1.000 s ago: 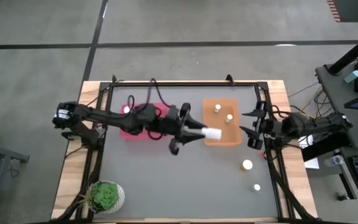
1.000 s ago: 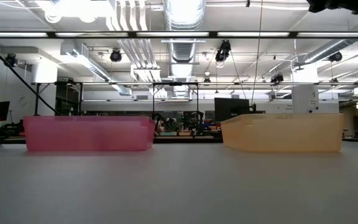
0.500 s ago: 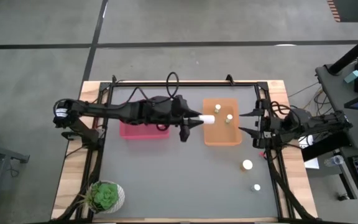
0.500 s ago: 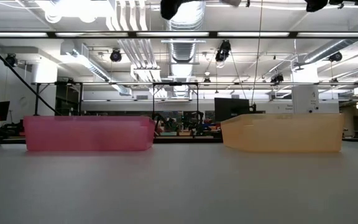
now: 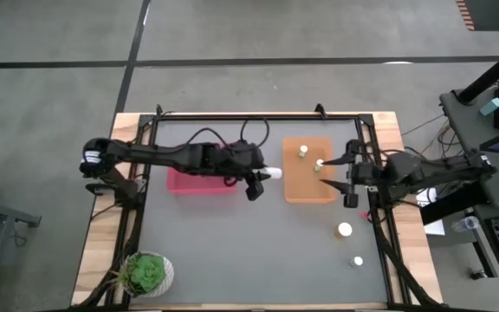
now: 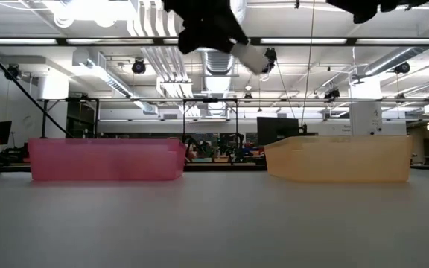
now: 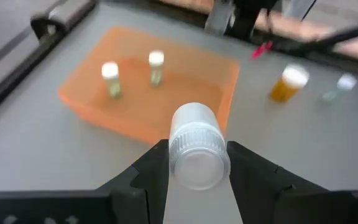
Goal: Pick and place medicine bottles into bin by pill shape (circle, oval)
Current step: Put the white pill into the orange bin
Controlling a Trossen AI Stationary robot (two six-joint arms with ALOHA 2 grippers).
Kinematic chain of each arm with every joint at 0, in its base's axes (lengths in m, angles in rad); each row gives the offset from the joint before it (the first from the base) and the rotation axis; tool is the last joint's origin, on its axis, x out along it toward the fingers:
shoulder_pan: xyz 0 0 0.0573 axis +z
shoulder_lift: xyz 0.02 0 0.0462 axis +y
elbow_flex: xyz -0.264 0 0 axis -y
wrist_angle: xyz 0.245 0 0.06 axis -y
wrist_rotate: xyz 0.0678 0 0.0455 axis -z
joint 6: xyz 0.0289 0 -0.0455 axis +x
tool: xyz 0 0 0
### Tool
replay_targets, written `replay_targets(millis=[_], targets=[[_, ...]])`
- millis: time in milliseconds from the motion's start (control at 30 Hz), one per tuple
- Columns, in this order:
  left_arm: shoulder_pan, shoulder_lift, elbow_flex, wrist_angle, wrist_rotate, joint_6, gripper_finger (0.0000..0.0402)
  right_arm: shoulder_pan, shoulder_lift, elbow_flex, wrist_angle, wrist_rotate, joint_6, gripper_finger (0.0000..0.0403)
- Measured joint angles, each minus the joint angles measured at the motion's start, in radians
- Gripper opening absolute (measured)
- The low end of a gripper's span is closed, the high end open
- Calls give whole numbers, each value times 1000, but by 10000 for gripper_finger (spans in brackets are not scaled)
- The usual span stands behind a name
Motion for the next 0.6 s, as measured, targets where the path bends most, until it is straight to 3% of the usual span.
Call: replay_targets(millis=[333,600], targets=[[0,76,-7,25,1,53,128,0,341,188,-218,-1,115,214],[0,83,-5,105,6,109,128,-31,518,364,-387,59,146,214]])
